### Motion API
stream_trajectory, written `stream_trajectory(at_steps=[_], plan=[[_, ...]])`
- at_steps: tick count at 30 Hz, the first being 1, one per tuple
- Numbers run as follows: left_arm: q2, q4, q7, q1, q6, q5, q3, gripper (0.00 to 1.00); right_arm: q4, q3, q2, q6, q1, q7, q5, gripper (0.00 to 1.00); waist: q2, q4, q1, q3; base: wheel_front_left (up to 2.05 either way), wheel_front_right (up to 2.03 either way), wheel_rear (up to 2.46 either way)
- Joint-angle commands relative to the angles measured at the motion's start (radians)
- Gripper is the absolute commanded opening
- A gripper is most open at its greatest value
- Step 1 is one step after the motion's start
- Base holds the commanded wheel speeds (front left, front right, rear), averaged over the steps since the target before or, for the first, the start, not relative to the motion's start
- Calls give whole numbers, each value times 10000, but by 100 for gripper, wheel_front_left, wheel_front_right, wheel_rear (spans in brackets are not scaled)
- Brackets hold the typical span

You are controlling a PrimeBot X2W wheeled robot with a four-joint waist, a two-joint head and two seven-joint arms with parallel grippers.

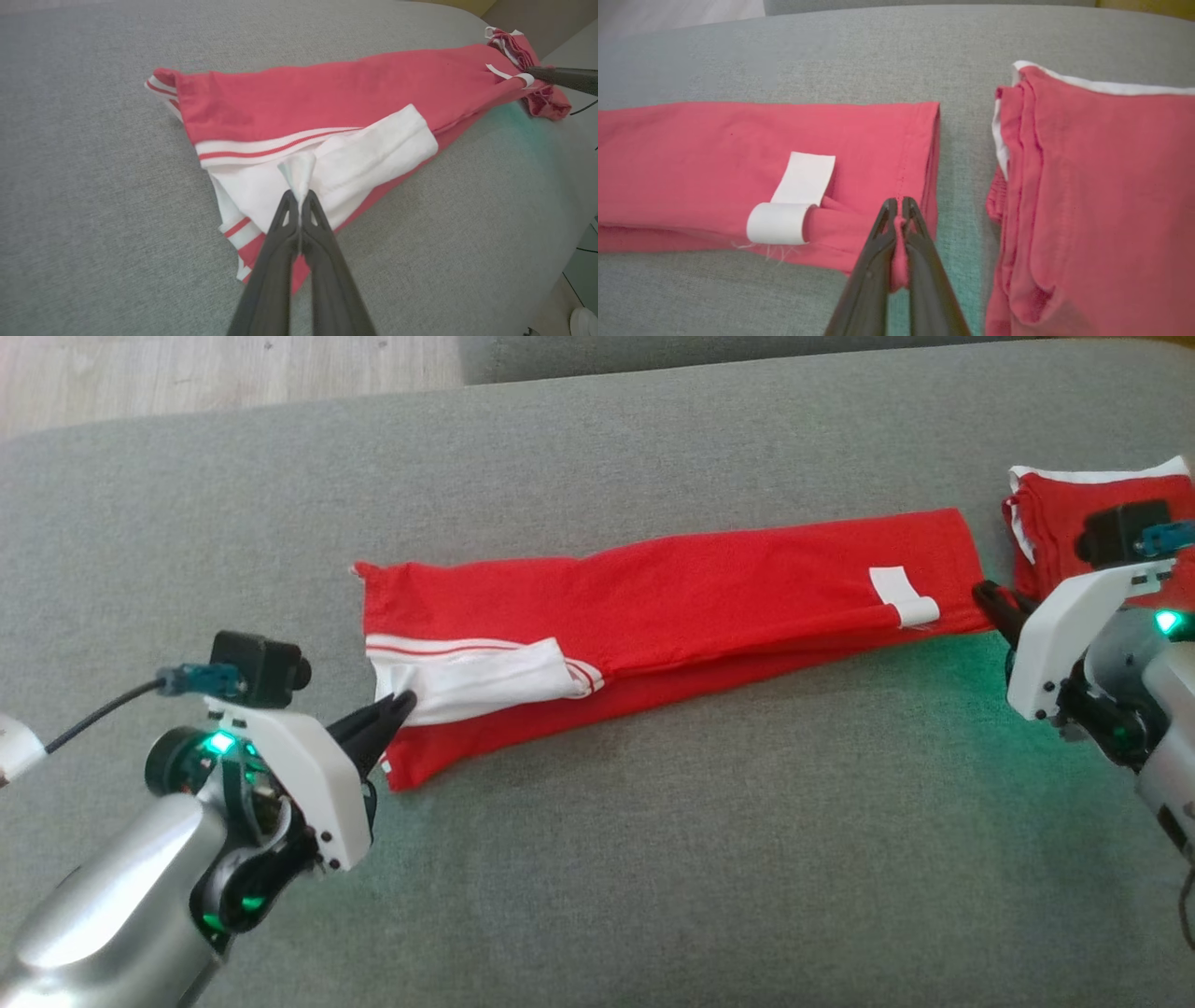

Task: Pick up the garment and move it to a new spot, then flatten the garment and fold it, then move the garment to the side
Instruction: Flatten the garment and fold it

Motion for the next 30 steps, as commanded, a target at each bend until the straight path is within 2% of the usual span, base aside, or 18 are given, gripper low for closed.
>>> stream_trajectory(at_steps=[1, 2, 8, 12, 17, 22, 27, 30], plan=[[463, -284, -91, -298, 54, 33, 432, 93, -101, 6, -285, 65, 125, 18, 86, 100, -1, -16, 0, -13, 0, 0, 0], [446, -284, -143, -281, 85, 73, 425, 100, -91, 43, -263, 65, 129, 82, 138, 100, -1, -31, 0, -27, 0, 0, 0], [296, -229, -623, -267, 264, 234, 539, 100, -19, -62, -321, 65, -127, -194, 319, 100, -1, -114, 0, -125, 0, 0, 0], [50, -90, -1613, -393, 510, 426, 965, 100, -79, -376, -312, 65, -427, -729, 486, 100, -1, -164, 0, -207, 0, 0, 0], [-536, 137, -3767, -544, 909, 740, 1828, 100, -389, -805, -158, 65, -787, -2092, 409, 100, -1, -220, 0, -265, 0, 0, 0], [-1203, 419, -6094, -366, 1221, 983, 2620, 100, -626, -1304, 116, 65, -800, -3943, 68, 100, -1, -230, 0, -345, 0, 0, 0], [-1925, 462, -6824, 203, 1249, 1436, 3314, 100, -811, -2089, 583, 65, -468, -4903, -801, 100, -1, -246, 0, -414, 0, 0, 0], [-2526, 210, -6851, 758, 1089, 2109, 3974, 100, -1354, -3385, 1132, 65, -14, -4960, -1623, 100, -1, -271, 0, -418, 0, 0, 0]])
